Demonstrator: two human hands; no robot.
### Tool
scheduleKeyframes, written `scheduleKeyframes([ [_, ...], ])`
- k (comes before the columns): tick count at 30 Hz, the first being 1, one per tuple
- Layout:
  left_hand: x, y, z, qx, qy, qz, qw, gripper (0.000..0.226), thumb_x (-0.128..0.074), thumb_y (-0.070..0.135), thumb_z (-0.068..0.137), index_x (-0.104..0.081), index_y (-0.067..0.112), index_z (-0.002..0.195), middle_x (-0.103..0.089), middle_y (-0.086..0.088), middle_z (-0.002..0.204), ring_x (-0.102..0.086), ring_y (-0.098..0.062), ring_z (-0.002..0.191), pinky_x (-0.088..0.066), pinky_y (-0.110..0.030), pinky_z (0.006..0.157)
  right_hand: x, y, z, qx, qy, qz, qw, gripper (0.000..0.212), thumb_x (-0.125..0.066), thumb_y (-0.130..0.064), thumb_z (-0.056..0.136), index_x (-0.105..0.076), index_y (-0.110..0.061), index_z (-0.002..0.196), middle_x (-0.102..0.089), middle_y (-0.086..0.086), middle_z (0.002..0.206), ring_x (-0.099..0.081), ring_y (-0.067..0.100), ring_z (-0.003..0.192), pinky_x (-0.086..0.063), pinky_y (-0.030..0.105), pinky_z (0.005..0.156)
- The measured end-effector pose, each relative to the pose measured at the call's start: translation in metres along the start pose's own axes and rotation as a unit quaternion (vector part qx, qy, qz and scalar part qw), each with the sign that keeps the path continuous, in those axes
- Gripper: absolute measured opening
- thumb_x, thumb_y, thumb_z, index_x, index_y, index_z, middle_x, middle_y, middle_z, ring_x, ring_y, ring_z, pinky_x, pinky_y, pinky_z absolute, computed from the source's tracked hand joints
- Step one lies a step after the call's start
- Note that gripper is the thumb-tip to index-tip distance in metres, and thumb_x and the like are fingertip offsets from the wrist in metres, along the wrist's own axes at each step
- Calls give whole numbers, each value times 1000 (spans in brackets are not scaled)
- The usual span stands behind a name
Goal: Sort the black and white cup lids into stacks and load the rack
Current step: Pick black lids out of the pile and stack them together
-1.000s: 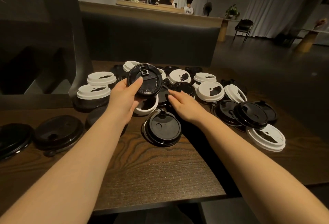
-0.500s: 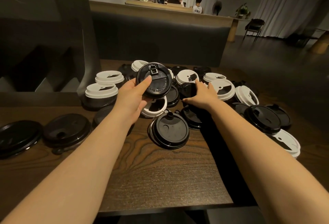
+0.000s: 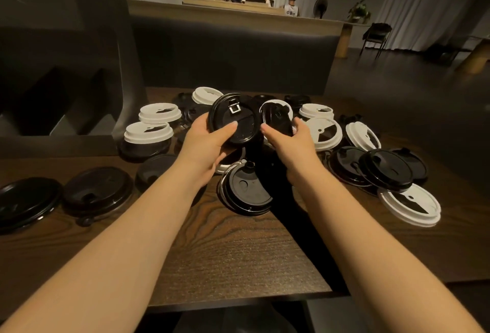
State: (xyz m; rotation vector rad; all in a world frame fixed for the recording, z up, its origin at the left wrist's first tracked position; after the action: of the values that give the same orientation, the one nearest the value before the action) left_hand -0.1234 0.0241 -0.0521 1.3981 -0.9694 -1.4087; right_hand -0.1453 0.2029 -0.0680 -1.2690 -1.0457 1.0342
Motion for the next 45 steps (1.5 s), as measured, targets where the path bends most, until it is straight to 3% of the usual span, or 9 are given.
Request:
scheduleKeyframes([
  [3, 0, 4, -3, -25, -2, 6, 1000, 23, -59, 7, 92, -62, 25, 106, -70, 1, 106, -67, -12, 100, -56, -30, 81, -9, 8, -16, -16, -30, 38, 999, 118, -83, -56, 45, -29, -29, 147, -42, 5, 147, -48, 26, 128, -47, 49, 99],
  [6, -7, 2, -9, -21, -17, -8, 1000, 11, -55, 17, 96, -63, 24, 100, -73, 4, 95, -70, -7, 89, -56, -26, 74, -8, -5, -27, 44, -41, -52, 997, 110, -82, -49, 63, -19, -31, 151, -23, 2, 155, -28, 24, 140, -33, 43, 111],
  [9, -12, -4, -9, 5, -26, -30, 999, 17, -47, 33, 98, -61, 26, 105, -71, 1, 107, -68, -13, 101, -54, -36, 88, -13, -15, -37, 84, -56, -142, 985, 100, -79, -42, 72, -18, -27, 150, -14, 3, 152, -17, 21, 142, -26, 33, 108],
  [13, -16, -11, -11, 46, -55, -128, 989, 31, -41, 34, 101, -57, 17, 120, -68, -9, 117, -66, -23, 109, -53, -41, 91, -9, -22, -40, 104, -21, -164, 981, 90, -80, -49, 66, -37, -20, 140, -25, 1, 140, -27, 19, 135, -35, 35, 109],
  [17, -27, -10, -20, 62, -123, -189, 972, 28, -40, 23, 100, -61, 12, 115, -71, -10, 112, -66, -25, 108, -53, -38, 89, -7, -21, -42, 94, -21, -88, 991, 86, -83, -45, 63, -40, -17, 132, -47, -2, 129, -50, 11, 117, -48, 22, 89],
  [20, -29, -7, -23, 37, -137, -112, 984, 25, -41, 18, 99, -65, 15, 107, -73, -4, 105, -66, -21, 107, -51, -35, 90, -9, -26, -49, 108, -34, -71, 991, 77, -83, -39, 67, -38, -20, 127, -51, -14, 111, -53, -2, 98, -43, 7, 68],
  [24, -33, -4, -28, -1, -151, -40, 988, 26, -39, 21, 101, -65, 19, 104, -73, 0, 103, -64, -17, 109, -50, -33, 94, -9, -30, -56, 125, -29, -57, 990, 72, -84, -37, 66, -34, -26, 117, -49, -20, 101, -51, -9, 91, -42, -2, 64],
  [37, -27, -7, -28, -26, -137, 24, 990, 24, -48, 36, 94, -70, 27, 100, -71, 1, 107, -61, -18, 115, -42, -41, 104, -9, -26, -64, 113, -15, -132, 985, 79, -83, -47, 63, -23, -27, 111, -42, -8, 112, -47, 8, 106, -40, 16, 77],
  [45, -28, -2, -30, -49, -99, -18, 994, 45, -38, 18, 103, -76, 26, 80, -75, 7, 88, -68, -6, 92, -48, -28, 88, -7, -30, -66, 119, 22, -196, 973, 77, -79, -58, 62, -25, -27, 107, -45, -9, 106, -50, 10, 102, -48, 28, 85],
])
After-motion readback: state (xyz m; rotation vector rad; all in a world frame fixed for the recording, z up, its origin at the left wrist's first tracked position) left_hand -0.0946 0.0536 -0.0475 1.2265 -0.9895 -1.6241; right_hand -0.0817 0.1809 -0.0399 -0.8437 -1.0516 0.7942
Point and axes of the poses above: each hand's wrist, its own z-axis towards the middle knuckle, its own x-axis out of the back of the hand, y = z × x, the point moved 9 cm from there along z, towards the middle knuckle
